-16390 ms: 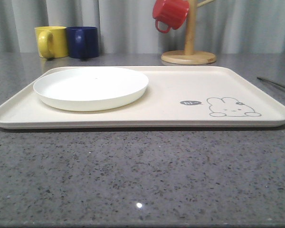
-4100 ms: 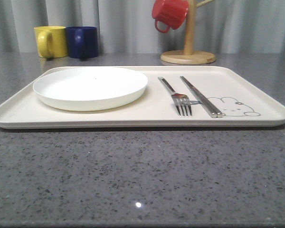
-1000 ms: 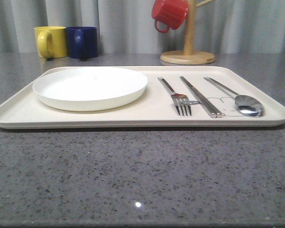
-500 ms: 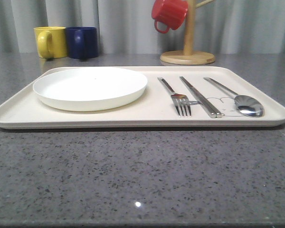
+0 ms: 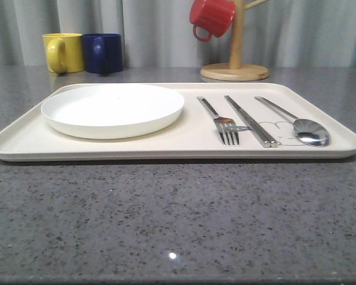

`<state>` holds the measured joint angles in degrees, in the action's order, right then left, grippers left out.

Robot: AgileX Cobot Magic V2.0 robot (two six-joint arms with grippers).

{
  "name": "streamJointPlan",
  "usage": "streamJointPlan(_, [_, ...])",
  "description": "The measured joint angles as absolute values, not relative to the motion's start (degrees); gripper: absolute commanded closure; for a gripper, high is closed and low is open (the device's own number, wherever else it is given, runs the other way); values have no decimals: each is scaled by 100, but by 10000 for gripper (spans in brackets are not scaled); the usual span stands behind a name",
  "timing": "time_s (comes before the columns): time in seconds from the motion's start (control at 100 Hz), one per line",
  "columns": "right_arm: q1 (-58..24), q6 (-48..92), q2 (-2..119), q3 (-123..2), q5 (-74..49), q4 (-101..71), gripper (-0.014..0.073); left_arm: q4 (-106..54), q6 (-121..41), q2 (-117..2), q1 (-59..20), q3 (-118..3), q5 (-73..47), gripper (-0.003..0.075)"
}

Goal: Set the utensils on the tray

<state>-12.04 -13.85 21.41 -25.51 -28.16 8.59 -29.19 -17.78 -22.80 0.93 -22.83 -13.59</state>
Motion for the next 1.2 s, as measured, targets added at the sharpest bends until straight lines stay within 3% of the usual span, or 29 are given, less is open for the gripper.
streamJointPlan(0.62, [-1204, -1385, 2119, -2520, -2732, 909, 662, -2919, -1778, -2280, 93, -2283, -1359, 739])
streamJointPlan(0.95, [-650, -1385, 1176, -1387, -1355, 693, 662, -2919, -1778, -2280, 93, -2283, -1359, 739])
streamJointPlan(1.2, [-149, -1120, 297, -532, -1023, 299, 662, -2919, -1778, -2280, 93, -2283, -1359, 739])
